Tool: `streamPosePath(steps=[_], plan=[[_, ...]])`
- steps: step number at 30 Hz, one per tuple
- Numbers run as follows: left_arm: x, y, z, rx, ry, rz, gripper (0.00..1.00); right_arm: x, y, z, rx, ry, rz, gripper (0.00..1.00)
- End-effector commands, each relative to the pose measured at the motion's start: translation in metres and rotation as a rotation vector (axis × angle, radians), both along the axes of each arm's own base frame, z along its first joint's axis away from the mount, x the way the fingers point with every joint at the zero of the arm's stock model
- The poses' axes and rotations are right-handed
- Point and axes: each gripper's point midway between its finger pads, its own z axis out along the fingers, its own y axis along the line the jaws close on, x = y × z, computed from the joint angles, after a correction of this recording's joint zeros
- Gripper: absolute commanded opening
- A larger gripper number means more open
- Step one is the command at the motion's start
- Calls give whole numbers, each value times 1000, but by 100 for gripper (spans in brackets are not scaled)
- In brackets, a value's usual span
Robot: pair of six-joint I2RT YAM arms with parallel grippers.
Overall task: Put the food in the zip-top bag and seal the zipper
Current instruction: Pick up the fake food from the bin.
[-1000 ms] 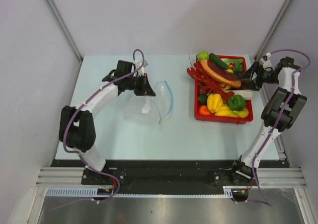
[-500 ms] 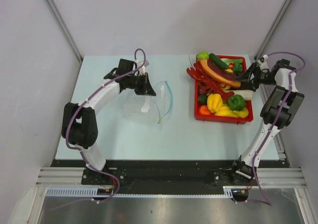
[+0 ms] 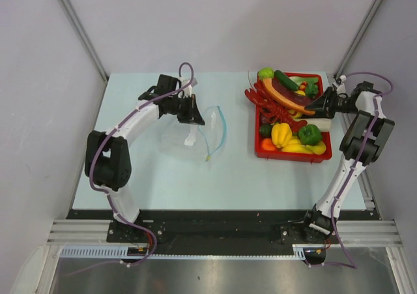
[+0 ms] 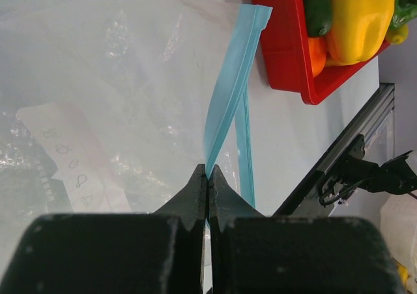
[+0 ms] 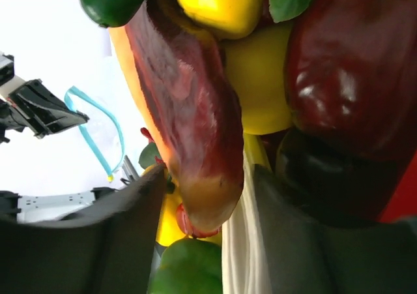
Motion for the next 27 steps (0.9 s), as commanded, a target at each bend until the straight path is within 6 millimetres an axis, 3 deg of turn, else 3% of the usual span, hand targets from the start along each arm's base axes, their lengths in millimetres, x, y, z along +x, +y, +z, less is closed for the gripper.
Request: streamPosePath(steps=[1, 5, 13, 15, 27], plan=[[8, -1, 14, -7, -50, -16, 0, 11, 10, 12, 56, -44, 29, 53], [7, 0, 13, -2, -48, -19, 0, 9, 10, 20, 86, -48, 25, 44], [6, -1, 13, -4, -48, -25, 0, -3, 20, 47, 153, -68, 41, 12], [5, -1, 13, -6, -48, -27, 0, -10, 25, 55, 167, -65, 45, 0], [1, -2, 15, -21, -48, -34, 0, -46, 28, 104, 191, -93, 33, 0]])
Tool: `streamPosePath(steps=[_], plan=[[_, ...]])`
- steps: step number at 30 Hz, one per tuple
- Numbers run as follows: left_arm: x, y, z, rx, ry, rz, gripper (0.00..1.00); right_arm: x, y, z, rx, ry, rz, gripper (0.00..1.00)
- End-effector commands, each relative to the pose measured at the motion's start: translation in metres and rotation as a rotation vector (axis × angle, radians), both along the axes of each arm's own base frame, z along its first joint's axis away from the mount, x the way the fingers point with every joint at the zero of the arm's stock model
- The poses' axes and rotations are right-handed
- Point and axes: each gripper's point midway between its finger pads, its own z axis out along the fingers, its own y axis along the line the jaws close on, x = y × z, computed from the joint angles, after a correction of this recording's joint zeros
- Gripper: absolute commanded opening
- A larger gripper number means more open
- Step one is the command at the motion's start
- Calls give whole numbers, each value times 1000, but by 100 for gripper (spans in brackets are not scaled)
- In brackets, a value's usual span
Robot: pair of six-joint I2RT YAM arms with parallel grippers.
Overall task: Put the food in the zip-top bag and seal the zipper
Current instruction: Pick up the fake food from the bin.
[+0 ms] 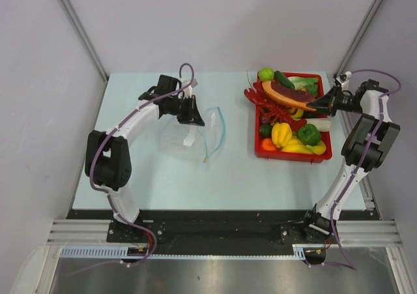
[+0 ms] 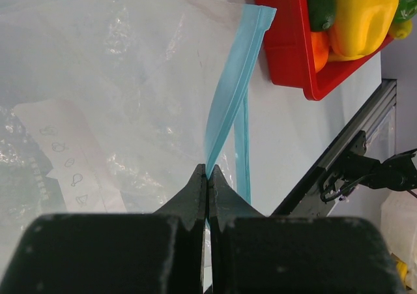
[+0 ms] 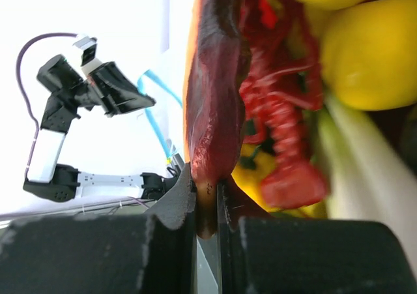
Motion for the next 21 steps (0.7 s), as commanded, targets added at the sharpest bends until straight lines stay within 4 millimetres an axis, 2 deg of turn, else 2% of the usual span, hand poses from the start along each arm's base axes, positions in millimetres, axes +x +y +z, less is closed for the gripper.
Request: streamPosePath(steps=[1, 6, 7, 8, 14, 17, 18, 21], plan=[[4, -2, 19, -28, -65, -21, 0, -24, 9, 49, 26, -74, 15, 0], [9, 1, 29, -29, -89, 29, 0, -53, 27, 65, 9, -85, 60, 0], [13, 3, 36, -33, -120, 54, 0, -58, 31, 66, 11, -84, 66, 0], [14, 4, 38, -34, -131, 67, 0, -67, 39, 78, 2, -105, 83, 0], [22, 4, 51, -70, -143, 139, 0, -90, 65, 109, -47, -168, 140, 0], [27, 5, 58, -79, -157, 169, 0, -106, 91, 120, -91, -206, 221, 0], [31, 6, 60, -77, -171, 180, 0, -114, 106, 124, -107, -226, 267, 0], [36, 7, 64, -71, -190, 194, 0, -126, 129, 126, -183, -253, 335, 0]])
